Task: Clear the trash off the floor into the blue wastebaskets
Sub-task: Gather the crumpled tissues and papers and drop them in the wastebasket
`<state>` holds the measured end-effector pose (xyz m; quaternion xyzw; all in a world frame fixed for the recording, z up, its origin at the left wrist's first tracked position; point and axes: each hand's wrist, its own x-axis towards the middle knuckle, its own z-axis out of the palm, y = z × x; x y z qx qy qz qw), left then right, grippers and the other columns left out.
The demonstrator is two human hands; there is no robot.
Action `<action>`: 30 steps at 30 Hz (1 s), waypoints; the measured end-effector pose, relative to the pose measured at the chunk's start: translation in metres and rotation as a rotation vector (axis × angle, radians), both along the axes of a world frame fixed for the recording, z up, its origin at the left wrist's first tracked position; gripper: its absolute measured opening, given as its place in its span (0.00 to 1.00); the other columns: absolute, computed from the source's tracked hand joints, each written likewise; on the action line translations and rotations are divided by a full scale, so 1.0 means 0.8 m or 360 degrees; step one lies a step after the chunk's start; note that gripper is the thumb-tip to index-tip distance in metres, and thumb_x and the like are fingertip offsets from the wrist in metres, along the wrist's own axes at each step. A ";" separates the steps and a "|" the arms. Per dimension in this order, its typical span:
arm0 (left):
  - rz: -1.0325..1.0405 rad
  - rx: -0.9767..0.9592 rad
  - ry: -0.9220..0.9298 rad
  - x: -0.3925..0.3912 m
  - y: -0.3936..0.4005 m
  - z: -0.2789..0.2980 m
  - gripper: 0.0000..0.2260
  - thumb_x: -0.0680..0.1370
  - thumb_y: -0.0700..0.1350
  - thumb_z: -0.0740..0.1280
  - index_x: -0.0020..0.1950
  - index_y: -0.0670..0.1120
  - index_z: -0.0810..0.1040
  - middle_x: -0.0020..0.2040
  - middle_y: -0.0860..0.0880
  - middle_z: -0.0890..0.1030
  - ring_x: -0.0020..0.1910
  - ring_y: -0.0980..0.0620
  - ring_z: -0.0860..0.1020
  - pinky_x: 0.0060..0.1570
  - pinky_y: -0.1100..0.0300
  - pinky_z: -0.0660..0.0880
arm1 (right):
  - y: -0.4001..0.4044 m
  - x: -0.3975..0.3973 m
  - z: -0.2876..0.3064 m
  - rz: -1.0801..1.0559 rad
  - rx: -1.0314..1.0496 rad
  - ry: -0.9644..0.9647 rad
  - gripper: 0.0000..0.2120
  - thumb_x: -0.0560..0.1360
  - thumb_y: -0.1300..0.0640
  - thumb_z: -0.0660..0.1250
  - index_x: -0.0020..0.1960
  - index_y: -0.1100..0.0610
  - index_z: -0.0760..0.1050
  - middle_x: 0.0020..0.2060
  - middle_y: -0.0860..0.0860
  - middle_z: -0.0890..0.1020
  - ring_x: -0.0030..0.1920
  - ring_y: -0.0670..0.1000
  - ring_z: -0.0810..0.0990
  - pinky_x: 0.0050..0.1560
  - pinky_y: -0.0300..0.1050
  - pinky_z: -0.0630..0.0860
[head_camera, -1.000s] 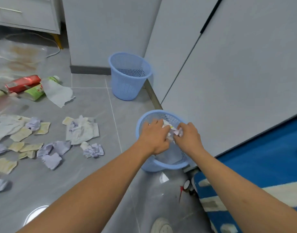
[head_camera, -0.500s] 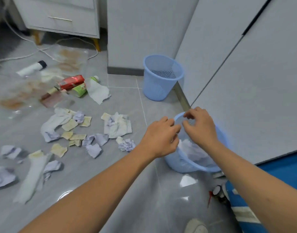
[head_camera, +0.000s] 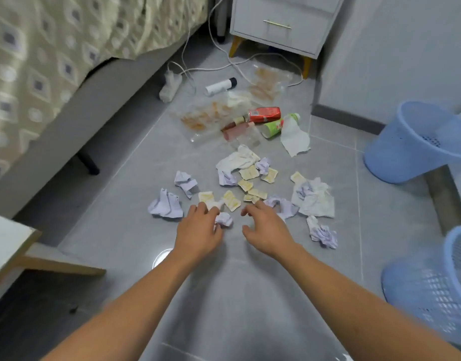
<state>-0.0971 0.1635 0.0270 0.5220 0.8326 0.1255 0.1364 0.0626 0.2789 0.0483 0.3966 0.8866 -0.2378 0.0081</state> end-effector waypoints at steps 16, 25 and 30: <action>0.0094 0.0031 -0.0188 -0.040 -0.044 -0.061 0.12 0.78 0.43 0.62 0.60 0.54 0.75 0.46 0.51 0.69 0.44 0.46 0.74 0.36 0.52 0.70 | -0.022 -0.071 -0.092 0.0117 -0.0018 0.0162 0.15 0.74 0.52 0.70 0.57 0.48 0.68 0.49 0.50 0.74 0.52 0.57 0.76 0.46 0.52 0.74; 0.0213 0.0308 -0.0353 -0.021 -0.019 -0.007 0.10 0.79 0.43 0.57 0.43 0.49 0.76 0.44 0.51 0.70 0.42 0.46 0.75 0.41 0.51 0.74 | 0.018 0.008 -0.023 -0.0097 -0.0004 0.0187 0.11 0.75 0.51 0.70 0.56 0.51 0.77 0.51 0.51 0.76 0.53 0.54 0.76 0.50 0.49 0.71; -0.0153 0.0474 -0.0400 0.060 0.039 0.052 0.07 0.79 0.51 0.63 0.44 0.50 0.75 0.45 0.53 0.69 0.41 0.49 0.73 0.38 0.53 0.72 | 0.034 0.102 0.057 -0.0335 0.0169 0.0315 0.10 0.75 0.51 0.71 0.55 0.51 0.77 0.48 0.50 0.75 0.48 0.50 0.74 0.44 0.44 0.65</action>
